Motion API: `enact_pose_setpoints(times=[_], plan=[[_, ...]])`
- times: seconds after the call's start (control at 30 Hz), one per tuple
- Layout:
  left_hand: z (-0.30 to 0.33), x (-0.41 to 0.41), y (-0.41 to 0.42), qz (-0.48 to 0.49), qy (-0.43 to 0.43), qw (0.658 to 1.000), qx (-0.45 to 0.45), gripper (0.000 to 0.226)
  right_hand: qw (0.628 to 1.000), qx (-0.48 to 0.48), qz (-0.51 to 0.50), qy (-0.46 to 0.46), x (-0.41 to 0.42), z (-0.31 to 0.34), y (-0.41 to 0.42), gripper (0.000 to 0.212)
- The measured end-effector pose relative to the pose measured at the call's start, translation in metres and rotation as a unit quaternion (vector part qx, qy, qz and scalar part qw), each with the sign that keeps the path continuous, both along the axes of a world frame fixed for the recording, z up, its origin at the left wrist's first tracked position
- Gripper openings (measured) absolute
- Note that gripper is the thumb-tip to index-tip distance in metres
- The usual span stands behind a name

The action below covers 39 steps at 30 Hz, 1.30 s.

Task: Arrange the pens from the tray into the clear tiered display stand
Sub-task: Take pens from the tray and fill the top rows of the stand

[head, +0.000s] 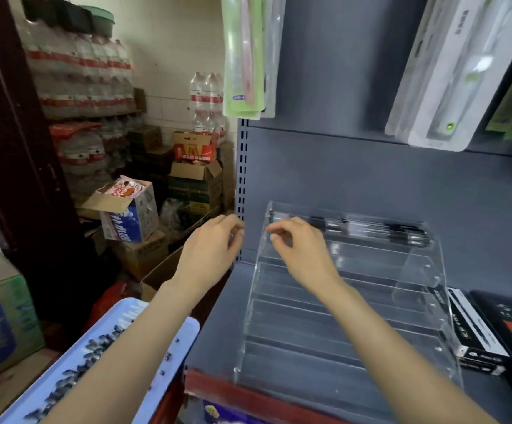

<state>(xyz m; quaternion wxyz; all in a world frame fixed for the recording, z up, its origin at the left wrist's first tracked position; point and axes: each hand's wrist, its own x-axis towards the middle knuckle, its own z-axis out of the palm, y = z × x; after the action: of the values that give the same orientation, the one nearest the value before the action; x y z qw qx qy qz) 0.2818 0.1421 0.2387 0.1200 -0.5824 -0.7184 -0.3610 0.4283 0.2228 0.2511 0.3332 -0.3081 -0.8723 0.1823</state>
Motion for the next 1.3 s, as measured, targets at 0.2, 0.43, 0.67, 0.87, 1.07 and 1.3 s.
enact_pose_setpoints(times=[0.2, 0.43, 0.67, 0.87, 1.07, 1.3], plan=[[-0.048, -0.093, -0.076, 0.04, -0.041, 0.997, -0.053, 0.019, 0.998, -0.038, 0.053, -0.025, -0.096, -0.04, -0.075, 0.023], [-0.125, -0.197, -0.159, 0.05, -0.103, 0.977, -0.182, 0.017, 0.982, -0.122, 0.061, -0.134, -0.206, -0.126, -0.148, 0.024], [-0.209, -0.24, -0.205, 0.027, -0.143, 0.936, -0.321, 0.025, 0.95, -0.194, 0.043, -0.242, -0.243, -0.209, -0.185, 0.03], [-0.259, -0.244, -0.215, -0.051, -0.09, 0.896, -0.431, 0.05, 0.92, -0.214, 0.016, -0.328, -0.245, -0.265, -0.197, 0.037], [-0.278, -0.251, -0.212, -0.044, -0.134, 0.911, -0.387, 0.038, 0.919, -0.179, 0.026, -0.35, -0.246, -0.275, -0.189, 0.021], [-0.276, -0.26, -0.202, -0.039, -0.173, 0.922, -0.345, 0.026, 0.906, -0.222, 0.033, -0.36, -0.248, -0.275, -0.179, 0.037]])
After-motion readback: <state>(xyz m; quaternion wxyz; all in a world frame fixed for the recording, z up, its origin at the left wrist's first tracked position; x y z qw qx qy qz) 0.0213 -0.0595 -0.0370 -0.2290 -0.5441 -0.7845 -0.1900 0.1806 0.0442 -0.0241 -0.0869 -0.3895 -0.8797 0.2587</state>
